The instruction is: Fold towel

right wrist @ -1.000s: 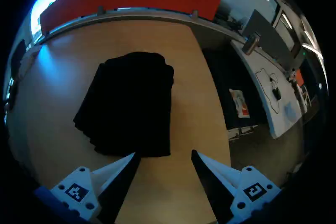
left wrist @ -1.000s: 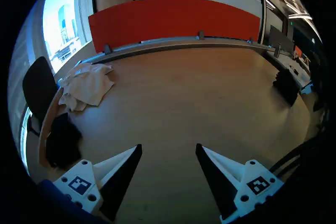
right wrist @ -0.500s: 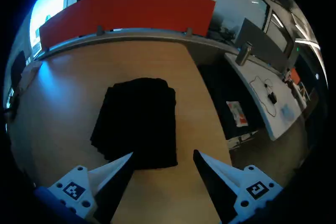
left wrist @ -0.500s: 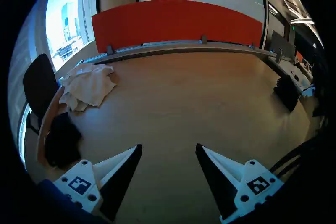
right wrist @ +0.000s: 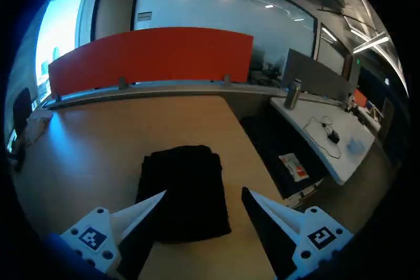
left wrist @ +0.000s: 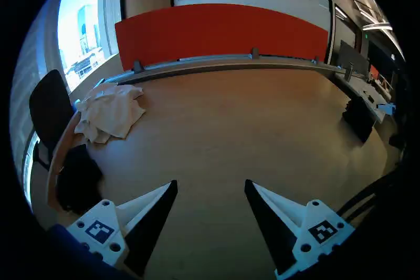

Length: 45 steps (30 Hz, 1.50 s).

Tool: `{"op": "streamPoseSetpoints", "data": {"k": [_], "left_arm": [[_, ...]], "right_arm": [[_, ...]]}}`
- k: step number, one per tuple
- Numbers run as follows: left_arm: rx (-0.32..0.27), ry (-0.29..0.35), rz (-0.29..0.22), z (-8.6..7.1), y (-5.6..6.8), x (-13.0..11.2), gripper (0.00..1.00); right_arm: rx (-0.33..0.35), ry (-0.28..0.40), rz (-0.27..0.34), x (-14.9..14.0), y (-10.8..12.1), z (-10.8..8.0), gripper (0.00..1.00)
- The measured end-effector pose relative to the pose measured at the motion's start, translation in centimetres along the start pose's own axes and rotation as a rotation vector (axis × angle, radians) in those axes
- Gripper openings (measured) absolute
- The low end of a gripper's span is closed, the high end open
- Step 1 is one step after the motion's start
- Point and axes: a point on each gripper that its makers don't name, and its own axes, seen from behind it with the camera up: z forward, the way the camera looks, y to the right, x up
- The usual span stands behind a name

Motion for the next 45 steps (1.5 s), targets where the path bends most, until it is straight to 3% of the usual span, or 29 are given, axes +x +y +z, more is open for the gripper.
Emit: {"op": "streamPoseSetpoints", "data": {"k": [6,13,27,33,40,45], "left_arm": [[0.009,0.018,-0.003,0.0,-0.1,0.4,0.95],[0.027,0.050,-0.015,-0.1,-0.4,1.2,0.95],[0.079,0.152,-0.056,-0.4,-1.9,4.5,0.95],[0.115,0.227,-0.095,-0.7,-3.1,7.0,0.95],[0.178,0.382,-0.168,-2.6,-5.7,11.2,0.95],[0.195,0.462,-0.195,-3.8,-6.8,13.2,0.94]], "right_arm": [[-0.027,0.086,-0.003,1.8,-0.3,-0.3,1.00],[-0.004,0.180,0.071,4.5,-1.5,-1.0,1.00],[-0.006,0.272,0.094,8.0,-2.3,-1.9,1.00],[0.005,0.310,0.073,9.4,-3.4,-2.4,1.00],[0.015,0.345,0.057,10.8,-4.3,-3.0,1.00],[0.026,0.357,0.058,11.3,-4.8,-3.1,1.00]]}}
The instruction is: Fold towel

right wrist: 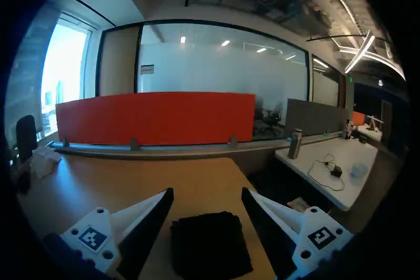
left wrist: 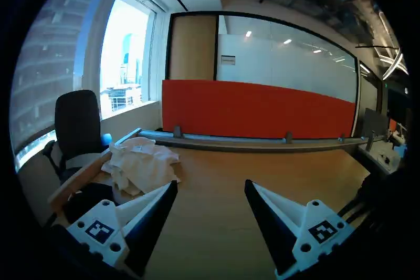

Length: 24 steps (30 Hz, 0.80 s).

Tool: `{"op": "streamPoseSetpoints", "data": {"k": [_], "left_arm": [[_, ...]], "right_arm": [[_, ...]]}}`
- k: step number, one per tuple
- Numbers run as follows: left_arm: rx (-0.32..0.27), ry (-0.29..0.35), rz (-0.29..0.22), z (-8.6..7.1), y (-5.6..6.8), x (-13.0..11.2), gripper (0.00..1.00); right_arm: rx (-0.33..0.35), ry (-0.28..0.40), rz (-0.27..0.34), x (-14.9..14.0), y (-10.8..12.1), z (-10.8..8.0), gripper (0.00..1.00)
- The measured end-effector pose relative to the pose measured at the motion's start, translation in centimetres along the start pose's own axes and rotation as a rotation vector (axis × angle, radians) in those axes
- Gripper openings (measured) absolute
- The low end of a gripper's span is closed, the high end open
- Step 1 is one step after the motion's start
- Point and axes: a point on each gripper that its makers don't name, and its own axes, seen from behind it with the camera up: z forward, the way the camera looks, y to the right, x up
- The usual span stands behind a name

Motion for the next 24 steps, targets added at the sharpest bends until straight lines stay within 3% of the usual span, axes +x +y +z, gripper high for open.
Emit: {"op": "streamPoseSetpoints", "data": {"k": [12,24], "left_arm": [[-0.025,0.043,0.032,0.3,0.4,1.2,0.95],[-0.048,0.066,0.030,0.6,0.7,2.1,0.95]], "right_arm": [[0.033,0.078,-0.018,3.2,-3.1,-0.3,1.00],[0.088,0.138,-0.035,6.3,-9.3,-0.7,1.00]]}}
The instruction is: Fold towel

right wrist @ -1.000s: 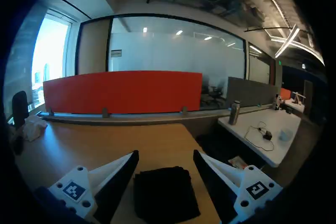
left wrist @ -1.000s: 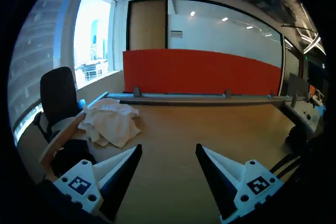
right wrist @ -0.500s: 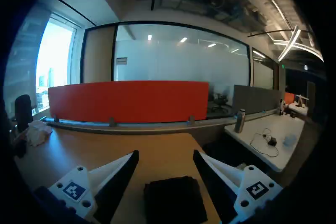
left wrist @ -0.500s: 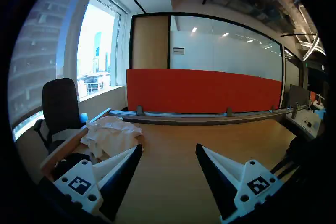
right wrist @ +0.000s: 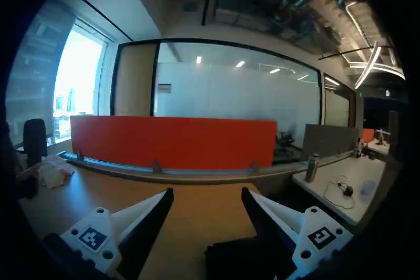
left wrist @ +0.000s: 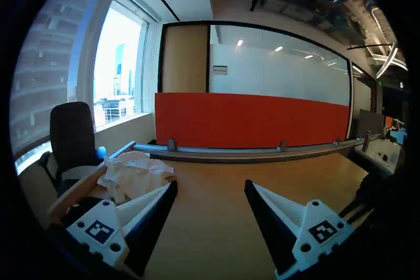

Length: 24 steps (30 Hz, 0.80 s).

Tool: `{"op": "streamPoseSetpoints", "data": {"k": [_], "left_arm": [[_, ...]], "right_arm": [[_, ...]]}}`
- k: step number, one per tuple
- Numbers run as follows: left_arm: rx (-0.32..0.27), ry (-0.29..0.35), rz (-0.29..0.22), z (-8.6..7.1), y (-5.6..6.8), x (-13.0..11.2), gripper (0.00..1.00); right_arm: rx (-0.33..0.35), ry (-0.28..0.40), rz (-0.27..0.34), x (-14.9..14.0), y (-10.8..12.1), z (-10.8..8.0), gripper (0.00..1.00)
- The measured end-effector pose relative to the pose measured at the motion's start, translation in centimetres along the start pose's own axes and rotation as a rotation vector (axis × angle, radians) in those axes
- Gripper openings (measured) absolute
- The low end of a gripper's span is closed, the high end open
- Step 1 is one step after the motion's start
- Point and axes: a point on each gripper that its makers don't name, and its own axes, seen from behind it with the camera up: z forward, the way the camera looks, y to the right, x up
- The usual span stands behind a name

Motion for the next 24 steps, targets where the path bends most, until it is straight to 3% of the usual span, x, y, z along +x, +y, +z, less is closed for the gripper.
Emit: {"op": "streamPoseSetpoints", "data": {"k": [12,24], "left_arm": [[-0.017,0.027,-0.002,0.3,-0.2,1.2,0.95],[-0.015,0.036,-0.015,0.3,-1.2,1.5,0.95]], "right_arm": [[0.059,0.019,0.014,0.9,-6.8,1.2,1.00],[0.088,0.045,0.046,2.2,-12.0,1.7,1.00]]}}
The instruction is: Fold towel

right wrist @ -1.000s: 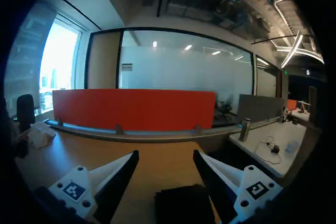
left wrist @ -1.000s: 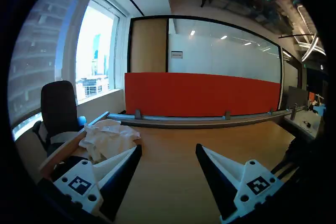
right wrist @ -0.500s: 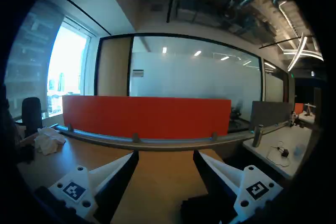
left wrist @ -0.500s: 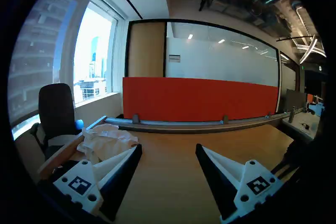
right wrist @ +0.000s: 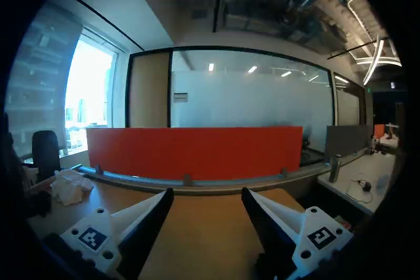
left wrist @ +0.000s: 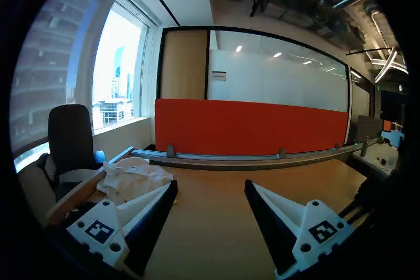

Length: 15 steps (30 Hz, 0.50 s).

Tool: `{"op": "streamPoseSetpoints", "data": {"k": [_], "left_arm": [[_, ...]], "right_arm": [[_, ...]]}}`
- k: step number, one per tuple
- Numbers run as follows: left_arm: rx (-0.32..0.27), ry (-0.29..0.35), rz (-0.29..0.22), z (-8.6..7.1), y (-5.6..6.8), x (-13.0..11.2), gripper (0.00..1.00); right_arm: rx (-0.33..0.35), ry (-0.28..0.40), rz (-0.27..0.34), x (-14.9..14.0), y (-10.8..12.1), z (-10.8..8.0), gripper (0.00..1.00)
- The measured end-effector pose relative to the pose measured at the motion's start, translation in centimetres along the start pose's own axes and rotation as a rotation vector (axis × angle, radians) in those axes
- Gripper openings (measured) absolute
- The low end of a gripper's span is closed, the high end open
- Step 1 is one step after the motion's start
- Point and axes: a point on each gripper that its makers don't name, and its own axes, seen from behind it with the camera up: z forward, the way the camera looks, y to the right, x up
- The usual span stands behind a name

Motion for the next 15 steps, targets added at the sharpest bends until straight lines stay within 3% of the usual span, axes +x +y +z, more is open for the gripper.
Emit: {"op": "streamPoseSetpoints", "data": {"k": [9,15], "left_arm": [[0.007,0.000,-0.001,0.1,-0.5,-0.4,0.95],[0.011,0.008,0.009,0.2,-0.5,-0.3,0.95]], "right_arm": [[0.009,-0.007,0.001,0.0,-3.0,0.7,1.00],[-0.001,-0.024,0.010,-0.4,-3.1,0.8,1.00]]}}
